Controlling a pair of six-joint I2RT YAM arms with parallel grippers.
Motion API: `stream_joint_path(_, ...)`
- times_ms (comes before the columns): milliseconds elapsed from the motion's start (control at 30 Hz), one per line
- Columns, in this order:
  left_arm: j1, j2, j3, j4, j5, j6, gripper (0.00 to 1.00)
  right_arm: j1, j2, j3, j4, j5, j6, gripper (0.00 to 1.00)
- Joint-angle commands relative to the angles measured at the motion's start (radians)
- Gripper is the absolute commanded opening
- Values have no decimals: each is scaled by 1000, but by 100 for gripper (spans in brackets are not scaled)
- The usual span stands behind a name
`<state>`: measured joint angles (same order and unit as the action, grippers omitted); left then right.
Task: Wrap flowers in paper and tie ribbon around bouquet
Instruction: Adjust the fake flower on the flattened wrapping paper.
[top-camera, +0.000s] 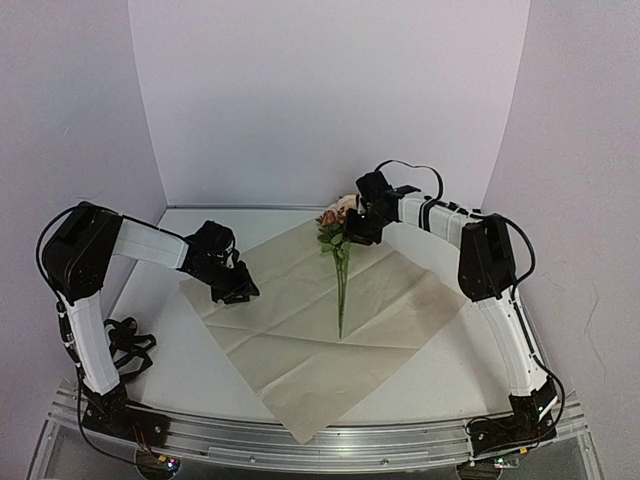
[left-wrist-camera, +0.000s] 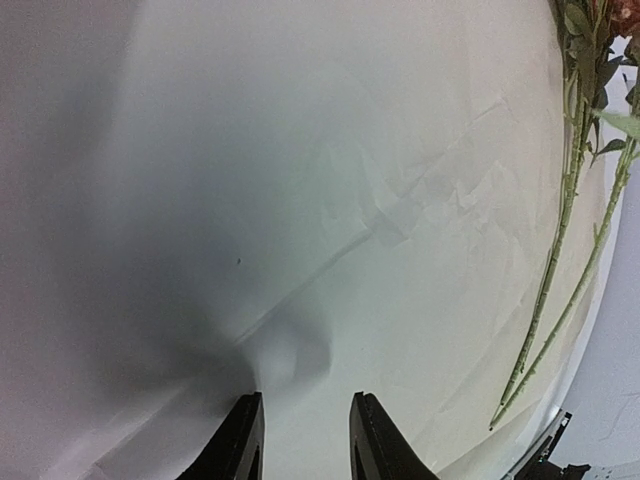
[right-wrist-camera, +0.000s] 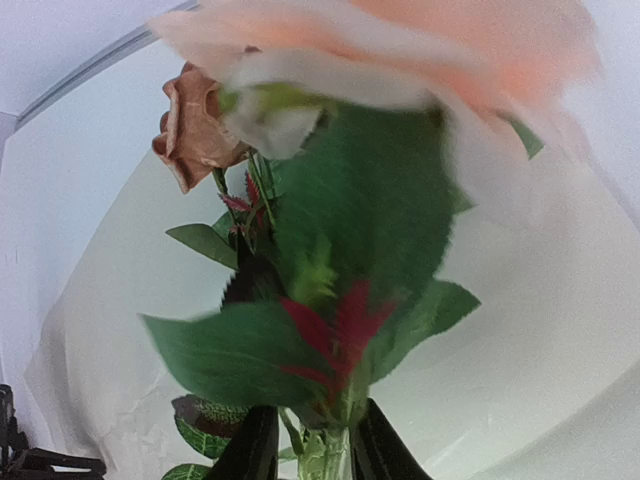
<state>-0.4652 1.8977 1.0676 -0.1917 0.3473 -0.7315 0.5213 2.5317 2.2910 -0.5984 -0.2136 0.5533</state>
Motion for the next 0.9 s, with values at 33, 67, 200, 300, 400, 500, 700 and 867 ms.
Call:
stream_joint_path(33,5,11,35,13,17,2,32,1,-8,33,3,25,4,40)
stream_joint_path(67,5,12,35,16,19,1,32,1,-18,31,3,24,5,43)
stream_joint_path(200,5,8,37,26,27,-3,33,1,-70,8,1,16,13,62)
stream_joint_path(300,5,1,40,31,30,-5,35,1,-101,-2,-15,25,17,79)
stream_joint_path(400,5,-5,41,39,33,-7,36,1,-121,-2,-42,34,23,97)
stream_joint_path(500,4,-8,40,46,37,-10,37,0,-132,-5,-67,63,33,98)
stream_joint_path(700,5,-11,39,60,44,-16,37,0,-170,-55,-133,116,57,90)
stream_joint_path(867,5,-9,48,61,50,-19,36,2,-215,-136,-158,129,76,75)
